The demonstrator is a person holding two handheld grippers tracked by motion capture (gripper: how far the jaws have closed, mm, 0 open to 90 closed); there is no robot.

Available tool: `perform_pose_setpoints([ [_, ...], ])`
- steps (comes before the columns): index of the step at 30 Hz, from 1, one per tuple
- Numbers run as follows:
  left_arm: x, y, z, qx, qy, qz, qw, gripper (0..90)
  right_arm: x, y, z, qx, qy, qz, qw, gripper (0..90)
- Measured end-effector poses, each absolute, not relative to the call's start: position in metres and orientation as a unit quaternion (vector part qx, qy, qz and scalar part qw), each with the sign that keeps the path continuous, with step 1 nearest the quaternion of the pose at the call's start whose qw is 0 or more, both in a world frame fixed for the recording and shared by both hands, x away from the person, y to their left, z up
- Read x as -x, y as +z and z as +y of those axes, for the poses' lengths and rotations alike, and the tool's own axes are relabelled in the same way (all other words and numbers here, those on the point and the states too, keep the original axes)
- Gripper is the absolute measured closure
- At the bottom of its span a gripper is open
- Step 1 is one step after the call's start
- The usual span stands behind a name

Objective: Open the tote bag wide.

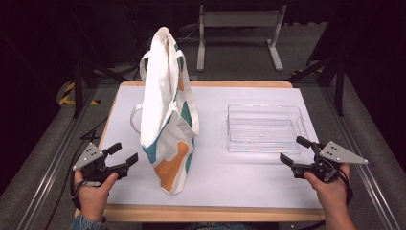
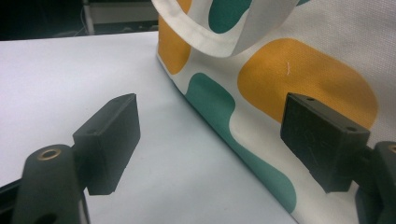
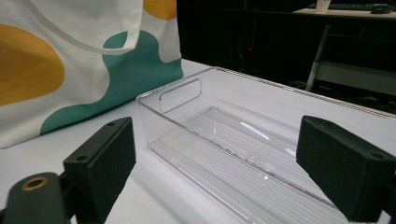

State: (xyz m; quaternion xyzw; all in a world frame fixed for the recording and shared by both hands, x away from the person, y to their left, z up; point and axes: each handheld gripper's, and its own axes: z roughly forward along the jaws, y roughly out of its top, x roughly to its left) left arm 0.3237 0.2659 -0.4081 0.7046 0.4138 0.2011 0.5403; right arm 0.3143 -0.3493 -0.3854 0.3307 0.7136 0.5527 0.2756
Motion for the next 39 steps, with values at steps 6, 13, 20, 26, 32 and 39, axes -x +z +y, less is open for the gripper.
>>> perform_pose_setpoints([
  [6, -0.323, -0.407, 0.267, -0.704, 0.203, 0.414, 0.540, 21.7, -0.314, -0.385, -0.349, -0.327, 0.555, 0.712, 0.278, 13.7],
  [13, -0.321, -0.407, 0.268, -0.704, 0.202, 0.414, 0.541, 22.1, -0.315, -0.384, -0.348, -0.326, 0.555, 0.712, 0.281, 14.1],
  [20, -0.322, -0.405, 0.269, -0.705, 0.199, 0.415, 0.540, 22.5, -0.316, -0.382, -0.347, -0.325, 0.562, 0.708, 0.277, 15.2],
  [26, -0.321, -0.399, 0.268, -0.709, 0.198, 0.406, 0.542, 26.0, -0.320, -0.375, -0.338, -0.323, 0.564, 0.709, 0.275, 18.7],
  [32, -0.320, -0.393, 0.271, -0.709, 0.197, 0.401, 0.546, 27.3, -0.326, -0.368, -0.327, -0.311, 0.563, 0.719, 0.263, 18.7],
  [39, -0.321, -0.379, 0.276, -0.709, 0.189, 0.387, 0.558, 34.4, -0.336, -0.348, -0.308, -0.289, 0.566, 0.728, 0.255, 20.3],
])
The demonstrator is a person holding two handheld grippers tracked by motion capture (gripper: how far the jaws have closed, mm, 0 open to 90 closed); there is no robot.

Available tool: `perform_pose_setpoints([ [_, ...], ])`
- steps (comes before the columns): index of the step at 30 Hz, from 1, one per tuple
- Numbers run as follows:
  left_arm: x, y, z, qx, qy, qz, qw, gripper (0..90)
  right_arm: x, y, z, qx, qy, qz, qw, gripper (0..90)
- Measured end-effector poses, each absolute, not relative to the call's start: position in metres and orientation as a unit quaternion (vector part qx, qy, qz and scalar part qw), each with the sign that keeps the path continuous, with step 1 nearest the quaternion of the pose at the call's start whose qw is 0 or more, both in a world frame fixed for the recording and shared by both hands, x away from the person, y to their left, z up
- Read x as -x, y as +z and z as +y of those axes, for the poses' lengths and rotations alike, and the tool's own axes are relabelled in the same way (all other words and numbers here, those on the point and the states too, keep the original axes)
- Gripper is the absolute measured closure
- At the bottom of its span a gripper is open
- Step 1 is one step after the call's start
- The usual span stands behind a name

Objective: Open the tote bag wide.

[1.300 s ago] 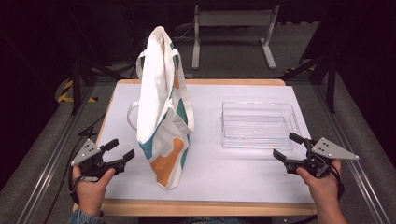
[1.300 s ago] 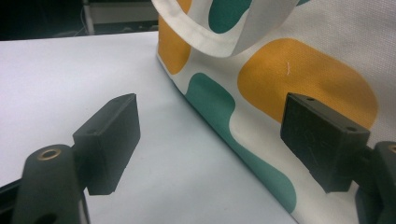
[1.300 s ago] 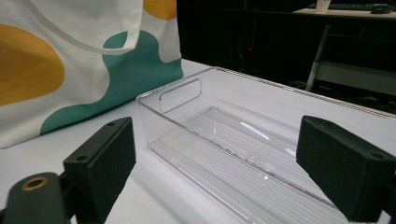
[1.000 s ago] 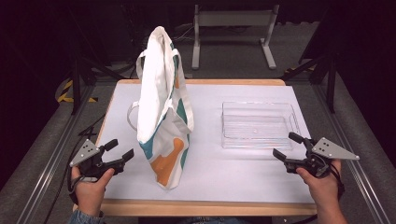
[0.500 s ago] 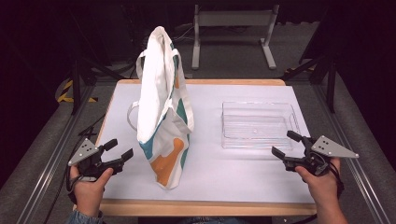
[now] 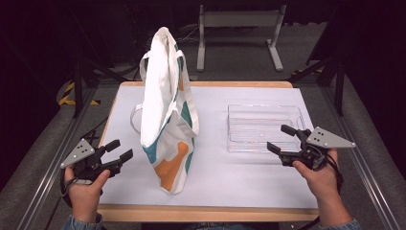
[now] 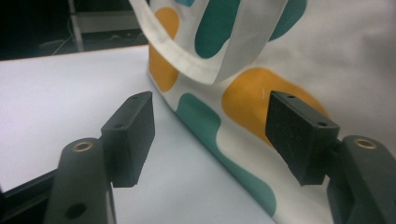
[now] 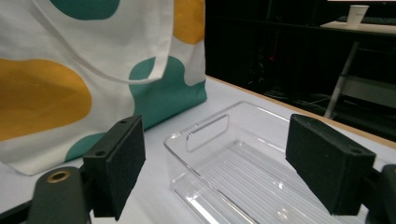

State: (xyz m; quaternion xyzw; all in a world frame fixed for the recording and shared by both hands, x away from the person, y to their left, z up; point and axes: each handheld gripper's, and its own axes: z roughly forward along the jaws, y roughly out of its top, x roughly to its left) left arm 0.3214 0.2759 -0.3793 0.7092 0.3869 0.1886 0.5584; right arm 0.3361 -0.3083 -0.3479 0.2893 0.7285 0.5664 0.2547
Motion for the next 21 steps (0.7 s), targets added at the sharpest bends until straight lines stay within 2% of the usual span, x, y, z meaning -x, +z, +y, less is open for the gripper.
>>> perform_pose_setpoints([
  [11, -0.328, -0.345, 0.275, -0.709, 0.208, 0.367, 0.565, 32.0, -0.351, -0.321, -0.275, -0.259, 0.575, 0.741, 0.232, 19.7],
  [21, -0.342, -0.324, 0.259, -0.726, 0.201, 0.343, 0.561, 30.1, -0.365, -0.298, -0.241, -0.224, 0.575, 0.757, 0.217, 19.8],
])
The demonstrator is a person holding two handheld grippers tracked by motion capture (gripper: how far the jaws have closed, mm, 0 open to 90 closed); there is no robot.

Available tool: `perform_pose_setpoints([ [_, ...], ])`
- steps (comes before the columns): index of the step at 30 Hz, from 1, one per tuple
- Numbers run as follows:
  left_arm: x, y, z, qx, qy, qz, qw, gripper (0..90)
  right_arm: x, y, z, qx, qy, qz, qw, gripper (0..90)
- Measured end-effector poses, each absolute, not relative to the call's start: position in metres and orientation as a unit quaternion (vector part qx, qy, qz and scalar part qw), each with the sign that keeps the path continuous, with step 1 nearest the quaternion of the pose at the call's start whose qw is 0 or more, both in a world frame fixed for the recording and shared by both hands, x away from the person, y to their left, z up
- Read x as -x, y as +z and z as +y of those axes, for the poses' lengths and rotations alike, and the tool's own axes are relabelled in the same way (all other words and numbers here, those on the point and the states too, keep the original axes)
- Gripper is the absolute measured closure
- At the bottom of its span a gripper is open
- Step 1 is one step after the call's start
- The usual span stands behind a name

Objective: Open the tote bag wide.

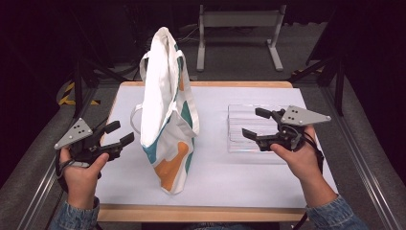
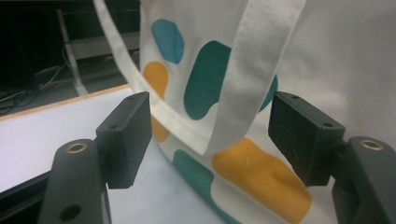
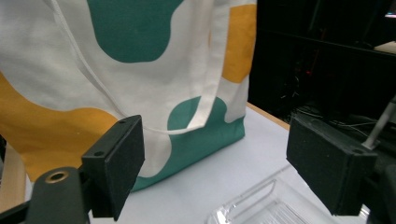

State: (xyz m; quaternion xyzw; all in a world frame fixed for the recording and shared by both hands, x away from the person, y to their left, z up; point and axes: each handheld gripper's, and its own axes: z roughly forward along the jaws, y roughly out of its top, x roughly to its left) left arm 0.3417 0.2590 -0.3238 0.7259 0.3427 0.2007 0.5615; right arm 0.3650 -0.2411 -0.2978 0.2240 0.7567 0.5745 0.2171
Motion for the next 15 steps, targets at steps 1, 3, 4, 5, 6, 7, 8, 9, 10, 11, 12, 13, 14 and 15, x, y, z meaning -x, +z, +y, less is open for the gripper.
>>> perform_pose_setpoints([
  [1, -0.344, -0.322, 0.257, -0.729, 0.198, 0.340, 0.560, 30.1, -0.367, -0.297, -0.238, -0.222, 0.572, 0.760, 0.214, 19.8],
  [3, -0.348, -0.316, 0.254, -0.730, 0.193, 0.336, 0.564, 30.1, -0.371, -0.293, -0.227, -0.212, 0.571, 0.767, 0.202, 20.2],
  [4, -0.349, -0.315, 0.254, -0.729, 0.191, 0.336, 0.566, 30.2, -0.371, -0.292, -0.223, -0.206, 0.572, 0.769, 0.200, 20.4],
  [5, -0.349, -0.315, 0.254, -0.729, 0.191, 0.336, 0.566, 30.3, -0.371, -0.292, -0.223, -0.206, 0.572, 0.769, 0.200, 20.4],
  [6, -0.352, -0.313, 0.253, -0.728, 0.191, 0.334, 0.567, 30.3, -0.371, -0.291, -0.221, -0.202, 0.573, 0.770, 0.198, 20.6],
  [7, -0.356, -0.311, 0.250, -0.729, 0.189, 0.333, 0.567, 30.6, -0.373, -0.289, -0.213, -0.192, 0.573, 0.772, 0.195, 21.0],
  [8, -0.358, -0.311, 0.248, -0.730, 0.188, 0.332, 0.567, 30.8, -0.374, -0.289, -0.209, -0.189, 0.571, 0.776, 0.191, 21.0],
  [9, -0.359, -0.310, 0.246, -0.731, 0.185, 0.334, 0.566, 30.9, -0.374, -0.289, -0.206, -0.188, 0.570, 0.777, 0.190, 21.3],
  [10, -0.362, -0.310, 0.244, -0.731, 0.187, 0.332, 0.566, 31.0, -0.376, -0.289, -0.203, -0.186, 0.569, 0.779, 0.187, 21.3],
  [11, -0.364, -0.310, 0.242, -0.732, 0.190, 0.332, 0.564, 31.1, -0.377, -0.289, -0.199, -0.184, 0.568, 0.781, 0.183, 21.4],
  [12, -0.364, -0.310, 0.242, -0.732, 0.190, 0.332, 0.564, 31.2, -0.377, -0.289, -0.199, -0.184, 0.568, 0.781, 0.183, 21.4],
  [13, -0.366, -0.309, 0.239, -0.734, 0.193, 0.331, 0.560, 31.2, -0.378, -0.289, -0.196, -0.183, 0.568, 0.783, 0.178, 21.6],
  [14, -0.368, -0.309, 0.235, -0.735, 0.197, 0.330, 0.558, 31.4, -0.379, -0.287, -0.188, -0.175, 0.569, 0.785, 0.169, 21.9],
  [15, -0.370, -0.308, 0.233, -0.736, 0.200, 0.329, 0.557, 31.4, -0.379, -0.287, -0.185, -0.173, 0.571, 0.785, 0.166, 22.2],
])
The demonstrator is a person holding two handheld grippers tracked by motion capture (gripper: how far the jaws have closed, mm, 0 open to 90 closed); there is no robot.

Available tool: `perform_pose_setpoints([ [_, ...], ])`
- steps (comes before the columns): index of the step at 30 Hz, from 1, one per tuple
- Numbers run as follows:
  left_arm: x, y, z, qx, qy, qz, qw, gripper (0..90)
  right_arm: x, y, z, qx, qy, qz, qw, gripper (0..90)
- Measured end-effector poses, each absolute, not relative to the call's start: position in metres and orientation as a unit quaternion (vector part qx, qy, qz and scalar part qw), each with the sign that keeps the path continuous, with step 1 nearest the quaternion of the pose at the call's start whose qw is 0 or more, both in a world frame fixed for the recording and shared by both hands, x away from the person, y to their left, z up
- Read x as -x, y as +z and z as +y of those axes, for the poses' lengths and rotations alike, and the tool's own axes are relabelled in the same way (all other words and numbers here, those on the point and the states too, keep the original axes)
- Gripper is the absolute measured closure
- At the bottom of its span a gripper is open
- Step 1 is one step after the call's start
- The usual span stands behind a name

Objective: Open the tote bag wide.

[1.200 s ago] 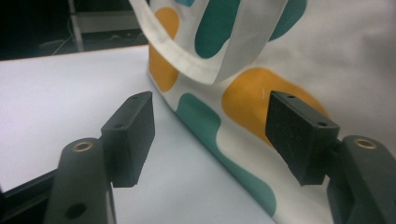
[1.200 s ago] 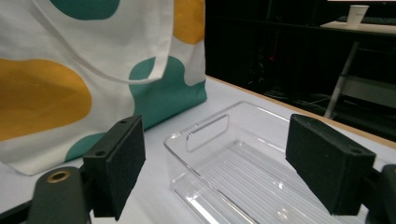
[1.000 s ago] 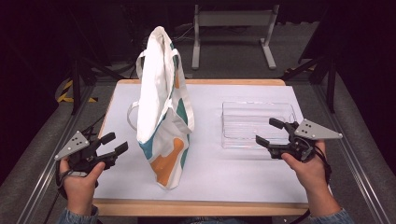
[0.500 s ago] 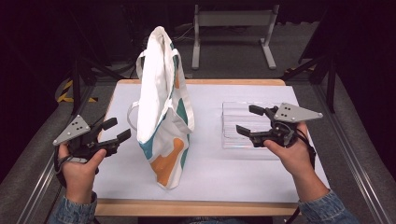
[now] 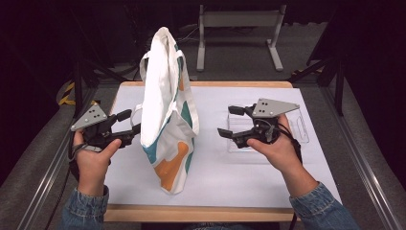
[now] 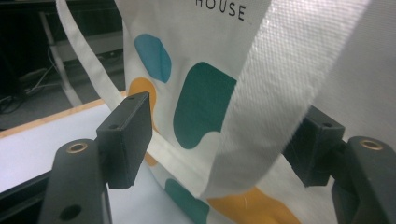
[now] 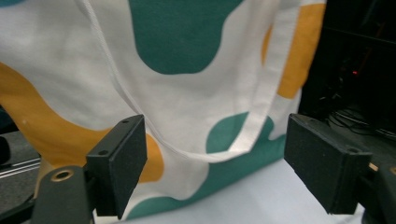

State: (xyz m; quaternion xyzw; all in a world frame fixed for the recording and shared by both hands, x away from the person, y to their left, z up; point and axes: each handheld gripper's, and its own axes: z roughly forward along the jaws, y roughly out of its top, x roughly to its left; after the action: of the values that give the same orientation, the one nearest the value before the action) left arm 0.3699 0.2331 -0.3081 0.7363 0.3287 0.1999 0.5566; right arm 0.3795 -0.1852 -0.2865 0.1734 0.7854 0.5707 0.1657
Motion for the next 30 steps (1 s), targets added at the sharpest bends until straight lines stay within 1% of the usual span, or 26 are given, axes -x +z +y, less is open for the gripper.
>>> perform_pose_setpoints([
  [5, -0.374, -0.305, 0.228, -0.733, 0.209, 0.327, 0.559, 31.7, -0.378, -0.280, -0.168, -0.153, 0.577, 0.788, 0.153, 22.5],
  [8, -0.374, -0.303, 0.226, -0.728, 0.216, 0.326, 0.563, 34.7, -0.377, -0.276, -0.155, -0.139, 0.575, 0.793, 0.149, 23.3],
  [16, -0.363, -0.299, 0.231, -0.726, 0.222, 0.306, 0.574, 61.3, -0.372, -0.269, -0.123, -0.103, 0.577, 0.799, 0.136, 28.7],
  [17, -0.362, -0.298, 0.232, -0.725, 0.223, 0.305, 0.575, 63.5, -0.371, -0.268, -0.121, -0.100, 0.577, 0.800, 0.135, 29.4],
  [18, -0.360, -0.297, 0.233, -0.725, 0.223, 0.303, 0.577, 63.5, -0.371, -0.268, -0.121, -0.100, 0.577, 0.800, 0.135, 29.4],
  [20, -0.357, -0.296, 0.235, -0.722, 0.224, 0.299, 0.582, 69.1, -0.368, -0.267, -0.115, -0.093, 0.575, 0.802, 0.132, 32.3],
  [21, -0.356, -0.295, 0.235, -0.723, 0.226, 0.297, 0.582, 71.7, -0.367, -0.267, -0.112, -0.090, 0.573, 0.804, 0.131, 35.0],
  [22, -0.355, -0.295, 0.234, -0.725, 0.227, 0.294, 0.580, 76.8, -0.367, -0.266, -0.109, -0.085, 0.569, 0.808, 0.127, 45.0],
  [23, -0.354, -0.295, 0.233, -0.730, 0.228, 0.288, 0.576, 84.1, -0.366, -0.266, -0.105, -0.067, 0.558, 0.820, 0.107, 63.9],
  [24, -0.354, -0.295, 0.233, -0.731, 0.230, 0.287, 0.574, 87.1, -0.366, -0.266, -0.104, -0.064, 0.555, 0.823, 0.107, 73.6],
  [25, -0.354, -0.295, 0.232, -0.733, 0.234, 0.287, 0.571, 88.2, -0.365, -0.266, -0.104, -0.062, 0.548, 0.827, 0.112, 81.3],
  [26, -0.354, -0.295, 0.232, -0.733, 0.234, 0.287, 0.571, 88.4, -0.365, -0.266, -0.104, -0.062, 0.548, 0.827, 0.112, 81.3],
  [27, -0.354, -0.295, 0.232, -0.734, 0.237, 0.288, 0.567, 88.4, -0.365, -0.265, -0.104, -0.060, 0.545, 0.829, 0.112, 86.7],
  [30, -0.353, -0.295, 0.237, -0.731, 0.242, 0.293, 0.567, 88.5, -0.363, -0.264, -0.108, -0.063, 0.544, 0.827, 0.125, 87.9],
])
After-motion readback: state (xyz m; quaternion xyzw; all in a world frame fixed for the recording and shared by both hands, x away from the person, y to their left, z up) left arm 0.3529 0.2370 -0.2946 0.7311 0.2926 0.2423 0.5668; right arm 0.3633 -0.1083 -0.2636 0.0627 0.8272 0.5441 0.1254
